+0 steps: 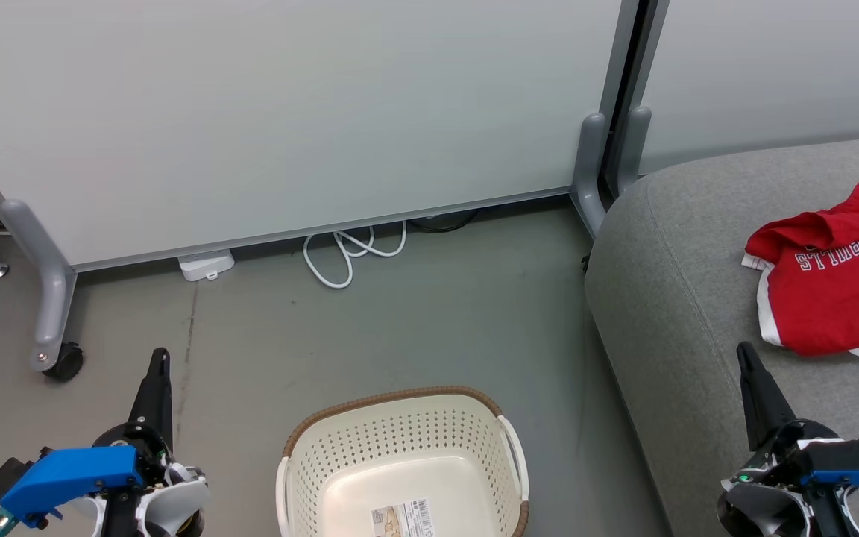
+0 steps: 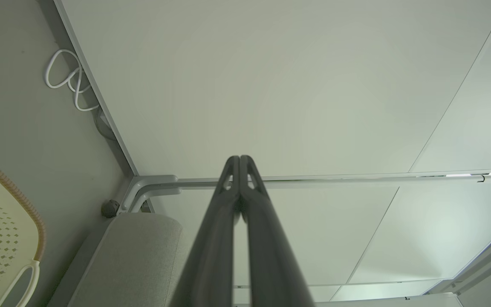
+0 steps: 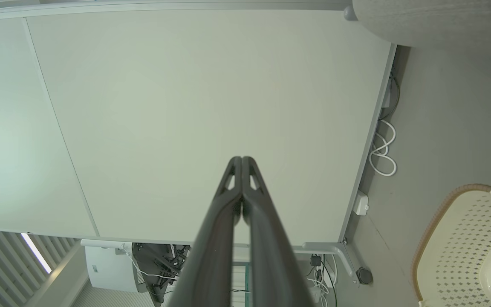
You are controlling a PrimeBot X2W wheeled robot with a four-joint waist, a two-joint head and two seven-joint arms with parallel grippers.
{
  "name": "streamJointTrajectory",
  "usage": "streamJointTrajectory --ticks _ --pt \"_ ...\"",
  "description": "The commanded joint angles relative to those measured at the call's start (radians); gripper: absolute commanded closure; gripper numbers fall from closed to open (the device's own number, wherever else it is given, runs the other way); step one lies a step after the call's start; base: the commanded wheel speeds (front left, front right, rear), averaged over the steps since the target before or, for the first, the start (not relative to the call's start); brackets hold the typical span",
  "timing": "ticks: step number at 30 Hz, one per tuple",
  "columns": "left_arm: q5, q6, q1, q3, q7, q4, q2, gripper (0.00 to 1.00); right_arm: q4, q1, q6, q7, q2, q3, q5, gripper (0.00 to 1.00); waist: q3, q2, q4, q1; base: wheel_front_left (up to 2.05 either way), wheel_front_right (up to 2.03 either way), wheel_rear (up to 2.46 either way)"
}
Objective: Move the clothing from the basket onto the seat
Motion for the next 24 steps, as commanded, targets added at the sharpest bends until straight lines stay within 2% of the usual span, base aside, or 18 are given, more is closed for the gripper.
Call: streamJointTrajectory --ticks 1,24 --pt "-0.003 -0.009 -0.009 0.002 0.004 -0.004 -0.001 1.00 -0.003 -0.010 0.000 0.003 -0.003 -0.002 0.003 1.00 0.000 0.0000 0.000 -0.0001 0.00 0.00 0.00" --pt "-0.003 -0.009 -0.009 0.002 0.004 -0.004 -0.001 1.00 -0.003 -0.010 0.000 0.003 -0.003 -0.001 0.003 1.00 0.000 0.0000 0.000 -0.0001 0.00 0.00 0.00"
